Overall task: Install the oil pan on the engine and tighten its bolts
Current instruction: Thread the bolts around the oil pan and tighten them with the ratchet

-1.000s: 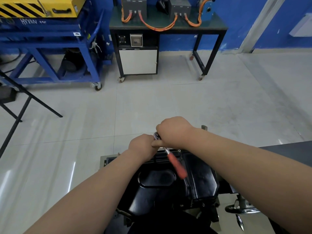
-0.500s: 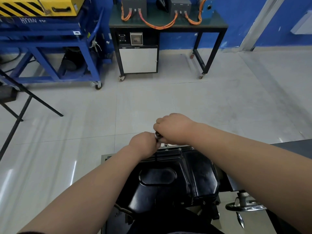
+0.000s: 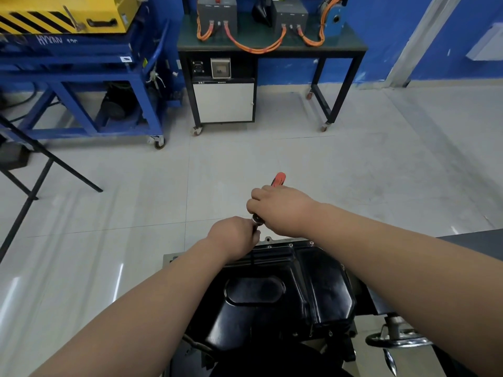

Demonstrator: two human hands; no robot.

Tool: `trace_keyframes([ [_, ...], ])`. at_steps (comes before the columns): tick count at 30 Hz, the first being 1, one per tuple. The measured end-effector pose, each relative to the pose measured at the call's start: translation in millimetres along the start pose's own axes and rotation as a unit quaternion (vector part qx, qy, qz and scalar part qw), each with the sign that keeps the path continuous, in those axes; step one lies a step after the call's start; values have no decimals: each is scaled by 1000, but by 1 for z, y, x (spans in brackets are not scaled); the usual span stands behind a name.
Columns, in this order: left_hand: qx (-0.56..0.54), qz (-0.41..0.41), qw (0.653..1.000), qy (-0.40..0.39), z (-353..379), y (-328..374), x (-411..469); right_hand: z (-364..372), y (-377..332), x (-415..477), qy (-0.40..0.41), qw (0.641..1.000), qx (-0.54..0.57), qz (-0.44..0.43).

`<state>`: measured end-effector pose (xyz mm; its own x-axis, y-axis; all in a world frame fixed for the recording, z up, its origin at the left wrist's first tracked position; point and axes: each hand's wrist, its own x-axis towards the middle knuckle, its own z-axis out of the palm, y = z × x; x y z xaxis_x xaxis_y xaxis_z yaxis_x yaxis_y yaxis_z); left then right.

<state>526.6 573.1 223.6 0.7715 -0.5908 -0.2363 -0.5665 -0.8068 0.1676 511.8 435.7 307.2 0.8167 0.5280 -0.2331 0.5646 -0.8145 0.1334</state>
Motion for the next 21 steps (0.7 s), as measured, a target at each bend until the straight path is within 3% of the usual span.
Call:
trace_keyframes([
  [5, -19, -66, 998, -16, -3, -1, -3, 1, -11, 4, -12, 998, 8, 55],
  [7, -44, -54, 997, -39, -5, -2, -3, 1, -11, 3, -31, 997, 22, 63],
  [12, -11, -8, 999, -36, -1, 0, -1, -1, -1, 0, -4, 1000, 12, -27],
  [18, -41, -84, 995, -27, -1, 2, -5, -1, -14, 1, -37, 996, 28, 81],
  [21, -28, -50, 998, -24, 1, 3, -7, -1, -12, -1, -27, 999, 11, 45],
])
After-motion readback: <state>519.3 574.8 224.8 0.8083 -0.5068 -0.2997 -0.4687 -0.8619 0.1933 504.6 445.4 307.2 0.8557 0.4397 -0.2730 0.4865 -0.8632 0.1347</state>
